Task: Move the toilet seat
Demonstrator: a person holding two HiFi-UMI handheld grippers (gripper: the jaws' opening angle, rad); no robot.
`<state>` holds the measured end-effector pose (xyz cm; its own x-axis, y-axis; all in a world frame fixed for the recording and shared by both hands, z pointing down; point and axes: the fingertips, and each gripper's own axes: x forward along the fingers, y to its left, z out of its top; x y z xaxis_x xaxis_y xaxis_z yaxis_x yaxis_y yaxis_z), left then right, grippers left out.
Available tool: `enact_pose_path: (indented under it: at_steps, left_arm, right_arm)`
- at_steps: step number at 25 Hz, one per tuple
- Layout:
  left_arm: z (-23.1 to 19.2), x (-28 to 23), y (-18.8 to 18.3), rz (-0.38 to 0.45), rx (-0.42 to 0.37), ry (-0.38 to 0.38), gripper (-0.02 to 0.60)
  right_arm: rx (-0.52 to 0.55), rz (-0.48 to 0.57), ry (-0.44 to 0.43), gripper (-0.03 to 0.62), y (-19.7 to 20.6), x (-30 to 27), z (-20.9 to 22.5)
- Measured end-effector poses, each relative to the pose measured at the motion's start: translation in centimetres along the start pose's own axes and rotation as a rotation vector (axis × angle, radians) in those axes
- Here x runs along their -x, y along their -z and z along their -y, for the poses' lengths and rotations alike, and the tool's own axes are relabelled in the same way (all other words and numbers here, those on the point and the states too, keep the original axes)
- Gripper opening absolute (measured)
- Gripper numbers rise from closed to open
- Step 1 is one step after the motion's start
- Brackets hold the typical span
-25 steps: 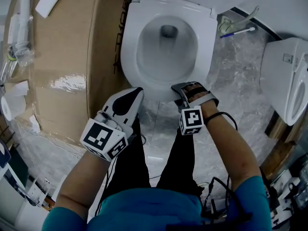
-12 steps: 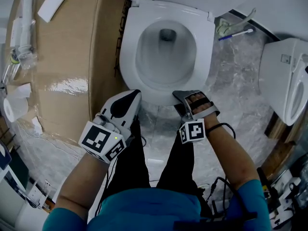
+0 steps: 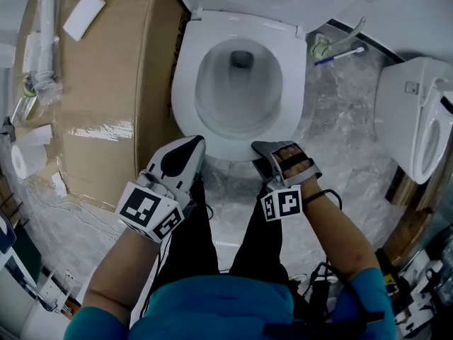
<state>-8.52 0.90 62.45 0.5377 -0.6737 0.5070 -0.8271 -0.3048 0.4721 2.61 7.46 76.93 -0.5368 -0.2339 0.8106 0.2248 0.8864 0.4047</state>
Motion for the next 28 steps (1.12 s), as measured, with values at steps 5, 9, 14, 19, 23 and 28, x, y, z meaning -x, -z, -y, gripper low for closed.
enact_pose_path:
  at_steps: [5,9,14,19,23,28]
  left_arm:
    - [0.6,0.8,-1.8,0.023,-0.005,-0.007,-0.014]
    - [1.3,1.6,-3.1,0.032,-0.01,-0.011,-0.014]
    - [1.9,2.7,-5.0,0.051,-0.02,-0.016,-0.014]
    - [2.5,3.9,-6.7,0.065,-0.029,-0.019,-0.014]
    - [2.6,4.9,-7.7,0.069,-0.029,-0.023,-0.014]
    - [2.9,6.0,-9.0,0.089,-0.024,-0.031,-0.014]
  right_arm:
    - [0.003,0.01,0.021,0.146,-0.8,1.7,1.5]
    - [-0.001,0.02,0.032,0.132,-1.3,3.1,2.6]
    - [-0.002,0.024,0.036,0.121,-1.8,4.4,4.0]
    - [-0.018,0.023,0.042,0.114,-2.1,5.5,5.2]
    - [-0.031,0.026,0.046,0.107,-2.5,6.4,6.3]
    - [-0.037,0.026,0.051,0.1,-2.9,7.5,7.9]
